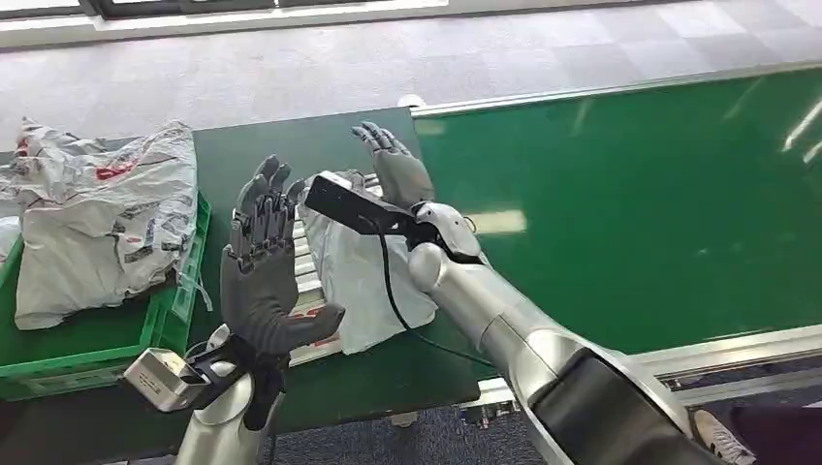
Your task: Moved the parcel from conveyor to table for the left to box.
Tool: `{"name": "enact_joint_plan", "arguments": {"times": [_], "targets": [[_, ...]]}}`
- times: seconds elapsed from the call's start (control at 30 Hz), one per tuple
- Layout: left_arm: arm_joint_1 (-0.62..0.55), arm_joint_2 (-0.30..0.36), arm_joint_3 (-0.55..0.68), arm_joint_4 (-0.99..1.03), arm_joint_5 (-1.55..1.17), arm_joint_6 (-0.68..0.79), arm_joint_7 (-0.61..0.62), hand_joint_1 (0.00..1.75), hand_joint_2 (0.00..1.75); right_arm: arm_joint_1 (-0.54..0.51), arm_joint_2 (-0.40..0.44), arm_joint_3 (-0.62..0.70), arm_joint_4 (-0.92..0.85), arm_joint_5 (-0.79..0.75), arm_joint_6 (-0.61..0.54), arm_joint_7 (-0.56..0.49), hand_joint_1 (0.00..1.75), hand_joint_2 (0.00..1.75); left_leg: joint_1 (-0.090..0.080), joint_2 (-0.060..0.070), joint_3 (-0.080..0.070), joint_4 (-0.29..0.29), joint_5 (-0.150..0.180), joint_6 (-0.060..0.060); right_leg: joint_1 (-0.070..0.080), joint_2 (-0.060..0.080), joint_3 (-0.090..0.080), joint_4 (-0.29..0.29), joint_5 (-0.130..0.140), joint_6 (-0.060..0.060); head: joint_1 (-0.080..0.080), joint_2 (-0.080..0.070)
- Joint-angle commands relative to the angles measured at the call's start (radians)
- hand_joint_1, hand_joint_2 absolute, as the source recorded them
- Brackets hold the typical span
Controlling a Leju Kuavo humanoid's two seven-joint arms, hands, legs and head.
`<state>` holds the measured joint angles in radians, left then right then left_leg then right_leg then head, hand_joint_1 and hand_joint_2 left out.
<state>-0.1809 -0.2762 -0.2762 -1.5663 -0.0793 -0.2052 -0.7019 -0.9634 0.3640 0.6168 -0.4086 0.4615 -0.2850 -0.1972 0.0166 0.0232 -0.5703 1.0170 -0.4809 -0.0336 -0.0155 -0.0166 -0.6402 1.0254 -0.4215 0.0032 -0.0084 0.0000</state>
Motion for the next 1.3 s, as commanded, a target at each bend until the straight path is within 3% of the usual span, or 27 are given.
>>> {"name": "enact_joint_plan", "arguments": {"times": [0.03,0.2,0.23,0.3,0.33,0.37,0.43,0.47,0.53,0.6,0.67,0.83,0.9,0.97,1.03,1.07,1.13,1.17,1.3], "targets": [[-0.009,0.009,0.025,0.035,-0.020,-0.023,0.004,0.00,1.75,-0.037,-0.024,-0.011,0.092,0.076,-0.082,0.017,0.00,0.00,0.000,-0.003,0.001,-0.001,0.001,0.002,0.000,-0.001,0.002,-0.001,0.000,0.000,0.000,0.000],[-0.006,-0.001,0.040,0.030,-0.034,-0.037,0.004,0.00,1.75,-0.028,-0.029,-0.094,0.056,0.093,-0.123,-0.040,0.00,0.00,0.000,-0.004,0.001,-0.002,0.001,0.002,0.000,-0.001,0.002,-0.002,0.000,-0.001,0.000,0.000],[-0.003,-0.003,0.043,0.028,-0.037,-0.038,0.004,0.00,1.75,-0.024,-0.028,-0.108,0.040,0.113,-0.158,-0.067,0.00,0.00,0.000,-0.003,0.001,-0.001,0.000,0.001,0.000,-0.001,0.002,-0.001,0.000,0.000,0.000,0.000],[0.008,-0.005,0.048,0.025,-0.040,-0.038,0.004,0.00,1.75,0.012,-0.026,-0.180,-0.069,0.149,-0.391,-0.203,0.00,0.00,0.000,-0.002,0.001,-0.001,0.000,0.001,0.000,0.000,0.001,-0.001,0.000,0.000,0.000,0.000],[0.012,-0.005,0.048,0.022,-0.042,-0.038,0.004,0.00,1.75,0.024,-0.028,-0.190,-0.106,0.168,-0.376,-0.191,0.00,0.00,0.000,-0.003,0.001,-0.001,0.000,0.002,0.000,0.000,0.002,-0.002,0.000,-0.001,0.000,0.000],[0.015,-0.005,0.050,0.026,-0.048,-0.030,0.005,0.00,1.75,0.162,-0.015,-0.367,-0.407,0.421,-0.413,-0.210,0.00,0.00,0.000,-0.003,0.002,-0.002,0.001,0.002,0.000,0.000,0.003,-0.003,0.000,-0.001,0.000,0.000],[0.014,-0.005,0.055,0.034,-0.103,0.015,0.019,0.00,1.75,0.386,-0.015,-0.450,-0.978,0.455,-0.413,-0.266,0.00,0.00,0.001,-0.002,0.001,-0.003,0.000,0.002,0.001,0.001,0.002,-0.003,0.000,-0.001,0.000,0.000],[0.004,-0.002,0.065,0.048,-0.148,0.046,0.034,0.00,1.75,0.465,-0.015,-0.461,-1.237,0.412,-0.413,-0.284,0.00,1.75,0.001,-0.003,0.002,-0.003,0.000,0.002,0.001,0.000,0.002,-0.003,0.000,-0.001,0.000,0.000],[-0.033,0.003,0.095,0.109,-0.219,0.112,0.082,0.00,1.75,0.568,-0.015,-0.492,-1.484,0.378,-0.413,-0.331,0.00,1.75,0.001,-0.007,-0.002,0.000,0.000,0.001,0.001,-0.004,0.000,-0.001,-0.002,-0.001,-0.001,0.000],[-0.138,0.026,0.127,0.280,-0.451,0.312,0.175,0.00,1.75,0.677,-0.015,-0.524,-1.679,0.304,-0.413,-0.406,0.00,1.75,0.001,-0.017,-0.004,0.000,0.001,0.002,0.001,-0.014,0.001,-0.001,-0.004,0.000,0.000,0.000],[-0.138,0.026,0.127,0.280,-0.451,0.312,0.175,0.00,1.75,0.677,-0.015,-0.524,-1.679,0.304,-0.413,-0.406,0.00,1.75,0.000,-0.025,-0.004,-0.001,0.002,0.002,0.001,-0.023,0.004,-0.003,-0.006,0.002,0.000,0.000],[-0.138,0.026,0.127,0.280,-0.451,0.312,0.175,0.00,1.75,0.677,-0.015,-0.524,-1.679,0.304,-0.413,-0.406,0.00,1.75,-0.002,-0.013,0.000,-0.001,-0.003,0.004,-0.002,-0.014,0.005,-0.002,-0.005,0.002,0.000,0.000],[-0.239,0.067,0.103,0.455,-0.736,0.501,0.307,0.00,1.75,0.702,-0.015,-0.554,-1.704,0.212,-0.413,-0.501,0.00,1.75,-0.002,-0.012,0.001,-0.001,-0.003,0.004,-0.002,-0.013,0.006,-0.003,-0.005,0.002,0.000,0.000],[-0.346,0.091,0.063,0.671,-0.907,0.521,0.370,0.00,1.75,0.731,-0.015,-0.514,-1.739,0.206,-0.413,-0.501,0.00,1.75,-0.001,-0.016,0.002,-0.003,-0.001,0.004,-0.001,-0.017,0.007,-0.004,-0.005,0.001,0.000,0.000],[-0.412,0.097,0.030,0.815,-0.999,0.501,0.413,0.00,1.75,0.742,-0.015,-0.491,-1.751,0.202,-0.413,-0.501,0.00,1.75,-0.001,-0.019,0.003,-0.003,0.000,0.004,-0.001,-0.018,0.009,-0.005,-0.005,0.001,0.000,0.000],[-0.437,0.126,-0.057,0.874,-0.992,0.511,0.451,0.00,1.75,0.696,-0.015,-0.483,-1.714,0.211,-0.413,-0.474,0.00,1.75,-0.002,-0.018,0.002,-0.003,0.000,0.004,-0.002,-0.017,0.008,-0.004,-0.005,0.002,0.000,0.000],[-0.437,0.126,-0.057,0.874,-0.992,0.511,0.451,0.00,1.75,0.696,-0.015,-0.483,-1.714,0.211,-0.413,-0.474,0.00,1.75,-0.002,-0.013,0.003,-0.002,0.000,0.004,-0.002,-0.013,0.007,-0.004,-0.004,0.002,0.000,0.000],[-0.503,0.101,-0.076,1.017,-1.059,0.489,0.475,0.00,1.75,0.741,-0.015,-0.449,-1.731,0.194,-0.413,-0.501,0.00,1.75,-0.002,-0.011,0.002,-0.002,0.000,0.004,-0.002,-0.010,0.006,-0.003,-0.003,0.002,0.000,0.000],[-0.543,0.085,-0.117,1.138,-1.157,0.410,0.484,0.00,1.75,0.707,-0.015,-0.416,-1.672,0.176,-0.413,-0.501,0.00,1.75,-0.002,-0.008,0.004,-0.001,0.000,0.003,-0.002,-0.007,0.006,-0.002,-0.002,0.002,0.000,0.000]]}}
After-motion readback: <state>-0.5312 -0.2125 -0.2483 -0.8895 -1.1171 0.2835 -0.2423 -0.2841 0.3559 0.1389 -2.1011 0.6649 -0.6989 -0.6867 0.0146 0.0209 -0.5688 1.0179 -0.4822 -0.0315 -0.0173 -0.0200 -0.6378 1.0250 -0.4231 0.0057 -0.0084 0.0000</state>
